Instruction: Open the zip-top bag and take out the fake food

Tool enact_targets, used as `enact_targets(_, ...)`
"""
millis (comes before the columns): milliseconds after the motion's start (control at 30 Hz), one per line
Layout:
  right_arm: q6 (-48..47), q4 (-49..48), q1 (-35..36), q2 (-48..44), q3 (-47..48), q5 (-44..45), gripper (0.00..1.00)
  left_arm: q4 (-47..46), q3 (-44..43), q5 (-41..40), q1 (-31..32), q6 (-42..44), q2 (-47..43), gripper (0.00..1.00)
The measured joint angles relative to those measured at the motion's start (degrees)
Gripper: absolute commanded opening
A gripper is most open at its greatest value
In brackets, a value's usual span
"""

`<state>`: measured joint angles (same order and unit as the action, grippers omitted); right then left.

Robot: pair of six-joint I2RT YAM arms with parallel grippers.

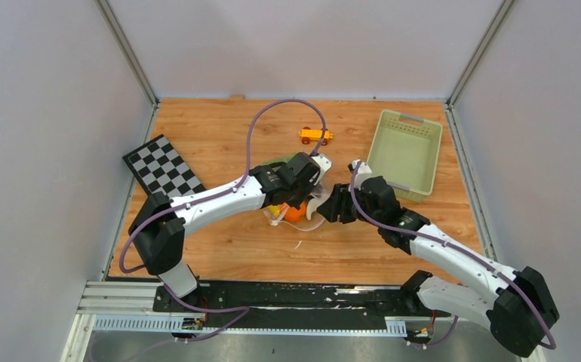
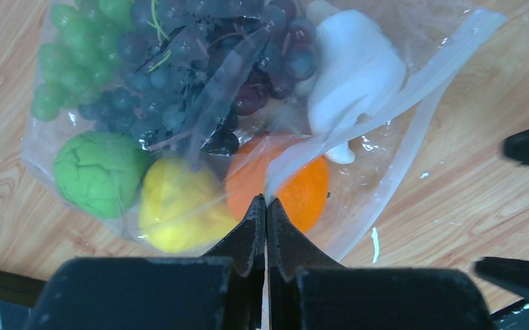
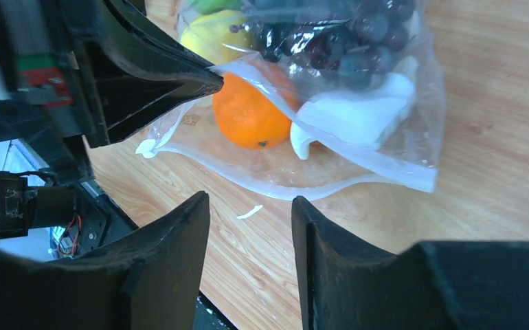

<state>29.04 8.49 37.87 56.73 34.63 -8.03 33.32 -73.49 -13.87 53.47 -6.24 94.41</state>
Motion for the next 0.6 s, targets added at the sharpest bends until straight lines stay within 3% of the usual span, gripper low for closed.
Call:
enact_targets(333,10.29,-11.26,4.52,13.11,-1.97,6.03,0.42,-1.51,0.07,2.10,0.00,-1.44,-0.74,0.00)
enact_targets(600,17.62,-11.67,5.46,21.92,-1.20,16.74,0.57,-1.90,0.07,2.67,0.00,-2.40,-0.76,0.00)
